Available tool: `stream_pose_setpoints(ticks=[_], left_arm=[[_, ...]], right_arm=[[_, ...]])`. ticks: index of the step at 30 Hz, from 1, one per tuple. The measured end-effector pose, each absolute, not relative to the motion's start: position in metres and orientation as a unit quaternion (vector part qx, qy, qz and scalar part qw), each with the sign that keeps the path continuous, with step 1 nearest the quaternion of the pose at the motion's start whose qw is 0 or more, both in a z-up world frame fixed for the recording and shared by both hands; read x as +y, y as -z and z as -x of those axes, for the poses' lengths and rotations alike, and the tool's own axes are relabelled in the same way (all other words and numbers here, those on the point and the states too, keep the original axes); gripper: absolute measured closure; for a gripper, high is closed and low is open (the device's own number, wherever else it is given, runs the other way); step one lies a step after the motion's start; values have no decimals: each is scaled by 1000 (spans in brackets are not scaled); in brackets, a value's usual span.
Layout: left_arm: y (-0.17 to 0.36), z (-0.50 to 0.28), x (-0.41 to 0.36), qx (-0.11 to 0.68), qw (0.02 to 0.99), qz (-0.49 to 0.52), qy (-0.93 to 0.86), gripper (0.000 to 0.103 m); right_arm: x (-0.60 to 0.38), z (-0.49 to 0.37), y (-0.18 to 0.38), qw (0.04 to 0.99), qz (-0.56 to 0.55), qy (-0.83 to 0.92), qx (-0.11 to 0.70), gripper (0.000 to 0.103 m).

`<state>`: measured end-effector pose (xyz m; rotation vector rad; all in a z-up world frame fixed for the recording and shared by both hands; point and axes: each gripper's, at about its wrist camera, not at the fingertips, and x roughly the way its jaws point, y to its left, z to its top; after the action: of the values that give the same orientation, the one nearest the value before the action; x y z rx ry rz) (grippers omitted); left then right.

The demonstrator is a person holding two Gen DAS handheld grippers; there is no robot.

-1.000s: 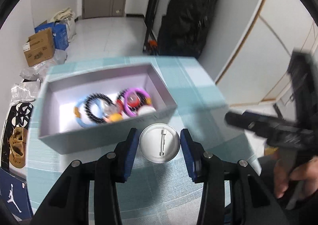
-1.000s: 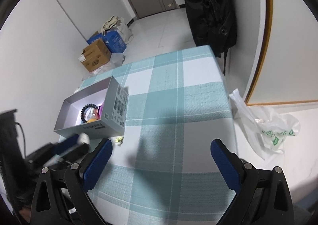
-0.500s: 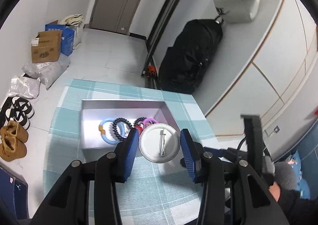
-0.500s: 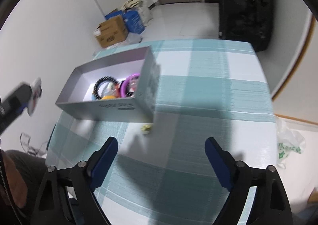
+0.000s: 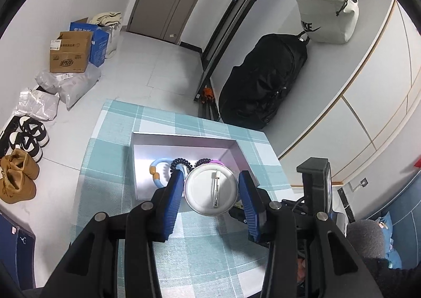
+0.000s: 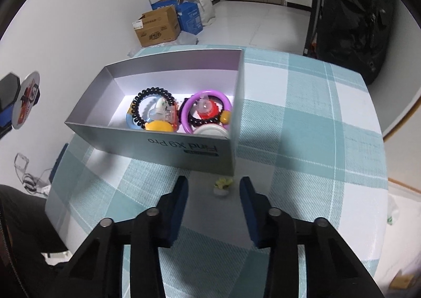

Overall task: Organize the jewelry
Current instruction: 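Grasp the white round dish with the left gripper and lift it, then carry the white dish toward the box while the right gripper grasps the small yellow charm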

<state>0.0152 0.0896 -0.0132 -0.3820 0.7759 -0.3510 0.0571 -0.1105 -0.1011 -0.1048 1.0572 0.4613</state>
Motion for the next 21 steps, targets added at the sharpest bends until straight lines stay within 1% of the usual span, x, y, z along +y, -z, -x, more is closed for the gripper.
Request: stream_pose_setpoints(ticks=[2,3,6,9,21], left_arm=[[13,-16,91,373,893,186,169,65],[13,-16,91,373,893,187,169,65],[12,-15,91,372,893,186,171,65],[12,-15,91,373,894,183,171,65],[11,-16,88,374,895,172,169,65]], right_arm=[[-106,-57,102,837,59,-215,499,71],[-104,-58,103,836,61,-214,502,76],[-102,-60,106,833,63,-212,506,81],[-100,-60,106,835,77,-208,504,91],[-106,-57,102,827,61,-209,518,92]])
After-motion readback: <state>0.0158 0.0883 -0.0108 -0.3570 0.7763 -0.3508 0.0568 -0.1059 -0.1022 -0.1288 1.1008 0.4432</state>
